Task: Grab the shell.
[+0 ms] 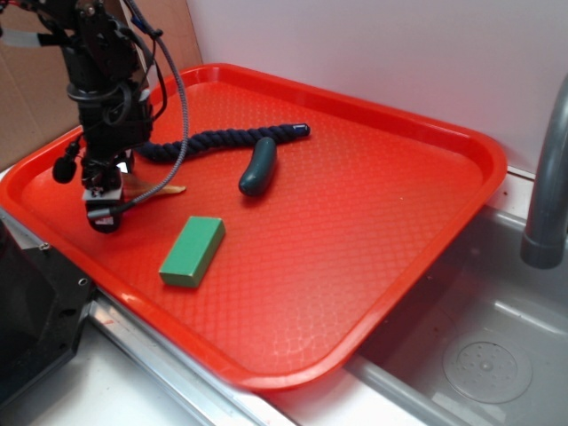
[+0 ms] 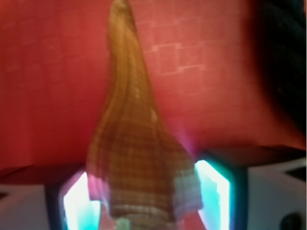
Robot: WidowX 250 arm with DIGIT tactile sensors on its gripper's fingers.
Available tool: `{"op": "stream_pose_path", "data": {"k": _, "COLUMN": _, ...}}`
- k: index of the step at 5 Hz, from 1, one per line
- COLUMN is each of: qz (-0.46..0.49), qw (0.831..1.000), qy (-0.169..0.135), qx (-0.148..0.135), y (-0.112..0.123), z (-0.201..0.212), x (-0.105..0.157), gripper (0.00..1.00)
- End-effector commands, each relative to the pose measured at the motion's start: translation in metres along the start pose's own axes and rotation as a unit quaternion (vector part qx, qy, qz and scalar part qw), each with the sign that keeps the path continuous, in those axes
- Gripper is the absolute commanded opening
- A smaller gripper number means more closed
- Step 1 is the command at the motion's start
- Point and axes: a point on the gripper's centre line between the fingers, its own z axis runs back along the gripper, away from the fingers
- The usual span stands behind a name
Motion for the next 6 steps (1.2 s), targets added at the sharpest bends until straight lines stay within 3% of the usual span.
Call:
{"op": "stream_pose_path", "data": {"k": 1, "qz": 0.131, "qw": 0.99, "qy": 0.001, "qx": 0.059, "y": -0.013, "z": 0.043, "x": 0.009, "gripper": 0.0}}
{"op": "stream_pose_path", "data": {"k": 2, "qz": 0.232, "qw": 0.971, "qy": -0.006, "qx": 0.049, "y": -0.026, "z": 0.079, "x": 0.016, "gripper": 0.0}}
{"op": "stream_pose_path", "data": {"k": 3, "qz": 0.319, "qw": 0.947, "qy": -0.041, "qx": 0.013, "y": -0.033, "z": 0.112, "x": 0.02, "gripper": 0.0}}
{"op": "stream_pose_path", "data": {"k": 5, "qz": 0.392, "qw": 0.917, "qy": -0.062, "qx": -0.024, "y": -0.038, "z": 0.175, "x": 0.033, "gripper": 0.0}}
{"op": "stream_pose_path", "data": {"k": 6, "qz": 0.402, "qw": 0.913, "qy": -0.073, "qx": -0.009, "y": -0.04, "z": 0.186, "x": 0.035, "gripper": 0.0}}
